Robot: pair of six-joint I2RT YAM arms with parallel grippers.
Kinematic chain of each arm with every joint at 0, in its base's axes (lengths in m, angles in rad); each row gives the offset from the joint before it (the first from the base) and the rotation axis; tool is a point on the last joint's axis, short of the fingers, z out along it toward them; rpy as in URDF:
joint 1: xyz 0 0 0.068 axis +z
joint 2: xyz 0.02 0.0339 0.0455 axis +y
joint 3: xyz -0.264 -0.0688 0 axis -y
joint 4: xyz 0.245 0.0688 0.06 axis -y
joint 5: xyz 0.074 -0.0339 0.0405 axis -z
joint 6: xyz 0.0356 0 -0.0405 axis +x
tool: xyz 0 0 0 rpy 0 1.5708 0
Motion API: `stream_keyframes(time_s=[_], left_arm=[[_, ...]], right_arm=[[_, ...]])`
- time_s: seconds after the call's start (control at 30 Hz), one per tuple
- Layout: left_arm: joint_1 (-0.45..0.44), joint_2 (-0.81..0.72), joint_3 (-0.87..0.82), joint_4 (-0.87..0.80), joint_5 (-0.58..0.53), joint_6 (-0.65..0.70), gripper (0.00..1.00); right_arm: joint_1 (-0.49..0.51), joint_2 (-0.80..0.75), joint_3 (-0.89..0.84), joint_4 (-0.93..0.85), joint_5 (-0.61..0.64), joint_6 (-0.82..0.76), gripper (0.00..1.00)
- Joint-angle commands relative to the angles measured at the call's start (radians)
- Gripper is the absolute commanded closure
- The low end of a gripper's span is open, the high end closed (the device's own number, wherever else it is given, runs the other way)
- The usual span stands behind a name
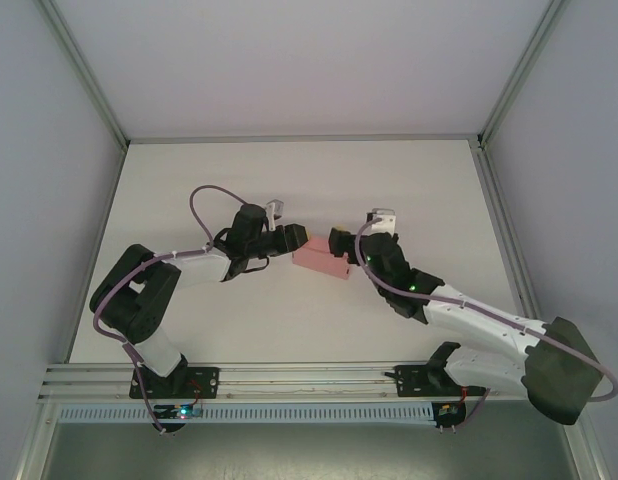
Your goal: Assemble paper box
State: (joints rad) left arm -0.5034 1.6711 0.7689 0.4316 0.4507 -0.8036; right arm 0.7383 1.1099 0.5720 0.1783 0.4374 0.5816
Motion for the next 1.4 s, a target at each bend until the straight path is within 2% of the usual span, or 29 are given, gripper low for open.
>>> stream_keyframes(time_s=[0.0, 0.17, 0.3, 0.43, 0.5, 0.57, 0.6, 0.67, 0.8, 0.97, 1.03, 1.1, 1.27, 1.37], left_arm=[[-0.023, 0.053, -0.039, -0.236, -0.049, 0.055, 0.55], [-0.024, 0.052, -0.037, -0.248, -0.046, 0.061, 0.56], [-0.024, 0.062, -0.04, -0.238, -0.037, 0.053, 0.56], [-0.022, 0.094, -0.045, -0.197, -0.002, 0.038, 0.75], [-0.022, 0.107, -0.047, -0.18, 0.011, 0.029, 0.8], [-0.023, 0.111, -0.057, -0.152, 0.021, 0.023, 0.9], [-0.023, 0.11, -0.065, -0.138, 0.019, 0.023, 0.99], [-0.023, 0.107, -0.08, -0.111, 0.017, 0.03, 1.0], [-0.023, 0.093, -0.117, -0.048, 0.025, 0.07, 1.0], [-0.024, 0.1, -0.137, 0.017, 0.016, 0.201, 1.0], [-0.023, 0.122, -0.16, 0.094, 0.019, 0.261, 0.93], [-0.022, 0.145, -0.176, 0.153, 0.008, 0.295, 0.94], [-0.022, 0.144, -0.166, 0.182, 0.062, 0.305, 0.96], [-0.023, 0.118, -0.126, 0.101, 0.082, 0.313, 0.9]], right_arm=[[-0.053, 0.055, -0.026, 0.036, -0.079, 0.041, 0.1], [-0.075, 0.171, -0.106, 0.116, -0.136, 0.045, 0.28], [-0.076, 0.269, -0.217, 0.274, -0.155, 0.063, 0.4], [-0.068, 0.377, -0.322, 0.489, -0.148, 0.05, 0.57], [-0.054, 0.428, -0.337, 0.566, -0.146, 0.018, 0.66], [-0.035, 0.459, -0.323, 0.581, -0.152, -0.019, 0.76], [-0.02, 0.468, -0.315, 0.579, -0.141, -0.042, 0.78], [0.001, 0.486, -0.307, 0.585, -0.126, -0.08, 0.88], [-0.013, 0.514, -0.329, 0.665, -0.133, -0.08, 0.92], [-0.092, 0.51, -0.316, 0.671, -0.265, -0.04, 0.92], [-0.104, 0.521, -0.311, 0.672, -0.288, -0.044, 0.92], [-0.112, 0.532, -0.31, 0.683, -0.3, -0.05, 0.93], [-0.125, 0.533, -0.305, 0.695, -0.339, -0.059, 0.92], [-0.147, 0.507, -0.262, 0.621, -0.366, -0.037, 0.87]])
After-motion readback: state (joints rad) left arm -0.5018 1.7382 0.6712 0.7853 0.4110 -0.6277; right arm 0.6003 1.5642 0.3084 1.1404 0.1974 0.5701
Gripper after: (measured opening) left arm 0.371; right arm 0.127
